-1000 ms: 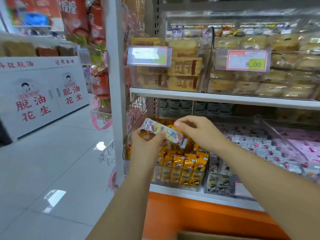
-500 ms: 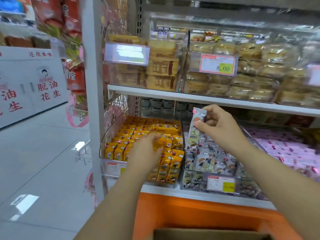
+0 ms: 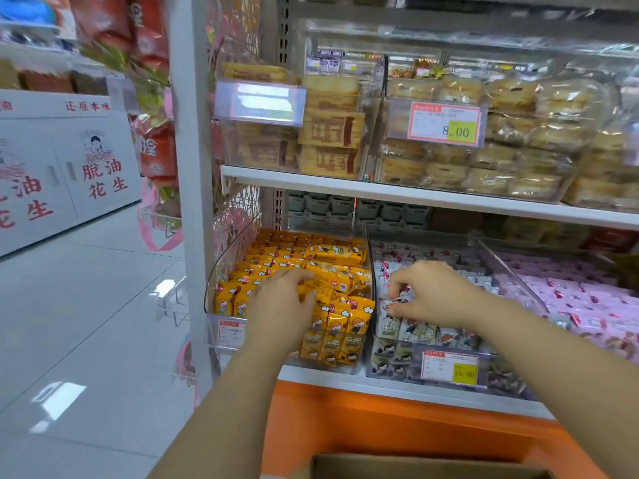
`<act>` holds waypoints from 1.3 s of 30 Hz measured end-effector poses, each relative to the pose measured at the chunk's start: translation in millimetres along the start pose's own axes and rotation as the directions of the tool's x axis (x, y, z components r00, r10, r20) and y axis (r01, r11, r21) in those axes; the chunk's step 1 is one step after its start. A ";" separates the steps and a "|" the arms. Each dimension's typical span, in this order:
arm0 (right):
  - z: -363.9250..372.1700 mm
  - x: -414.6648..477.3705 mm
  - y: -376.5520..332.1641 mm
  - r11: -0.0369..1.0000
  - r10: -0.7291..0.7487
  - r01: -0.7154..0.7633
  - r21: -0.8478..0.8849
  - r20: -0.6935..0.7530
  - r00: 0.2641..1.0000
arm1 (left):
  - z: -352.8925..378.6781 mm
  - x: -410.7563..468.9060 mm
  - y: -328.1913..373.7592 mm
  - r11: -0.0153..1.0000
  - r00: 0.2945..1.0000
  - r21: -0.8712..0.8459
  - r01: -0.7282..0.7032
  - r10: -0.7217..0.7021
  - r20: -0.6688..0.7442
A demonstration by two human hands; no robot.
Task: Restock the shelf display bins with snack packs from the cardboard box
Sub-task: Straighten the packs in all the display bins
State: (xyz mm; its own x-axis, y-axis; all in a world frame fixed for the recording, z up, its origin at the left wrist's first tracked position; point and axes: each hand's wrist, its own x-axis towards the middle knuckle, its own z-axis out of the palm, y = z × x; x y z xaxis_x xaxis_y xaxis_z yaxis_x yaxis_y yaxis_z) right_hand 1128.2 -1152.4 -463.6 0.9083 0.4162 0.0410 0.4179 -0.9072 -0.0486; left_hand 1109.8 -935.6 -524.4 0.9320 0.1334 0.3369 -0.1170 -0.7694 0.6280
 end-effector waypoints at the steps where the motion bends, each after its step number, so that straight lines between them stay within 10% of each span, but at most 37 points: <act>1: -3.7 2.8 -2.6 0.999 0.000 0.001 -0.032 0.042 0.999 | 0.2 0.4 -3.9 1.000 1.000 -0.026 0.000 -0.001 -0.014; 6: -24.8 15.5 -16.3 0.989 0.044 -0.017 -0.144 0.189 0.981 | 2.9 3.8 -17.2 0.994 0.999 -0.113 -0.004 -0.001 -0.044; 11: -20.8 42.8 -36.5 0.999 0.017 -0.020 -0.028 -0.096 0.995 | 2.2 12.7 -25.0 0.998 0.998 -0.047 0.052 -0.054 -0.038; 18: 14.4 77.1 -47.7 0.975 0.160 -0.158 -0.159 0.001 0.987 | 2.6 20.3 -22.5 0.984 0.994 0.172 0.048 -0.063 0.085; 25: 16.8 71.2 -56.9 0.971 0.125 -0.051 0.234 -0.311 0.942 | -1.1 28.0 -27.0 0.971 0.997 0.226 0.083 -0.079 -0.026; 31: 2.3 63.9 -78.6 0.768 0.154 0.124 0.628 -0.370 0.916 | -30.3 29.2 -42.8 0.955 0.940 -0.295 0.031 -0.129 -0.317; 39: 10.0 64.2 -131.0 0.769 0.055 0.186 0.612 -0.353 0.934 | -79.5 3.1 -61.7 0.985 0.957 -0.147 0.085 -0.122 -0.262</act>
State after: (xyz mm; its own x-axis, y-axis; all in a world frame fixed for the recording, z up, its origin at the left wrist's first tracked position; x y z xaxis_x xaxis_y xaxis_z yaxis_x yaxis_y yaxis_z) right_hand 1131.9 -1006.3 -464.6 0.8653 0.3177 0.3877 0.5008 -0.5824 -0.6403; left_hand 1092.6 -838.1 -506.3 0.8165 0.3852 0.4301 -0.0866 -0.6548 0.7509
